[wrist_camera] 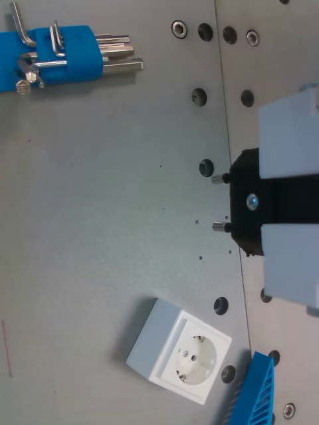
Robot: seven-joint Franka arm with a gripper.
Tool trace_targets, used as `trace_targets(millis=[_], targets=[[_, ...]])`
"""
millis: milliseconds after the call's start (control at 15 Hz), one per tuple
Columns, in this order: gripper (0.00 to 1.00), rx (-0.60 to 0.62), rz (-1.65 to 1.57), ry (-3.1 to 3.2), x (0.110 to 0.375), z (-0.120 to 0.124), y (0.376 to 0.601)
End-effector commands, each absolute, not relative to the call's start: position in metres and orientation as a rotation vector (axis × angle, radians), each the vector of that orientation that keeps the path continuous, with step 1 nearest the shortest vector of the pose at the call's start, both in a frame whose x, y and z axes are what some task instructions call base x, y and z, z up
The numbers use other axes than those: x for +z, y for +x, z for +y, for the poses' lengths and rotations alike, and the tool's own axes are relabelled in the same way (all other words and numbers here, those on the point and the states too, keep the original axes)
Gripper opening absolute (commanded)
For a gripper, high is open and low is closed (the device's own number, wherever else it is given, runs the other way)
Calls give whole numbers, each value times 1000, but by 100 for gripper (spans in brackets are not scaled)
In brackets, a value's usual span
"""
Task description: Move above the white socket
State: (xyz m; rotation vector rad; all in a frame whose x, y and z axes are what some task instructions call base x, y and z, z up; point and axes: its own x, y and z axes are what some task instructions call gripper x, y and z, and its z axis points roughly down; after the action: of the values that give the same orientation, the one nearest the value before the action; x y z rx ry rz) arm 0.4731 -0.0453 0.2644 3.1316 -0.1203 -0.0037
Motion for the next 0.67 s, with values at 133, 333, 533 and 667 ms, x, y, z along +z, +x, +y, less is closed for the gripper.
trace_targets(millis=[133,333,533,667], targets=[[0,16,18,3137,258,-42,470],[0,44,87,3137,253,-39,467],[0,78,170,3133,247,-35,464],[0,100,232,3128,242,-31,461]])
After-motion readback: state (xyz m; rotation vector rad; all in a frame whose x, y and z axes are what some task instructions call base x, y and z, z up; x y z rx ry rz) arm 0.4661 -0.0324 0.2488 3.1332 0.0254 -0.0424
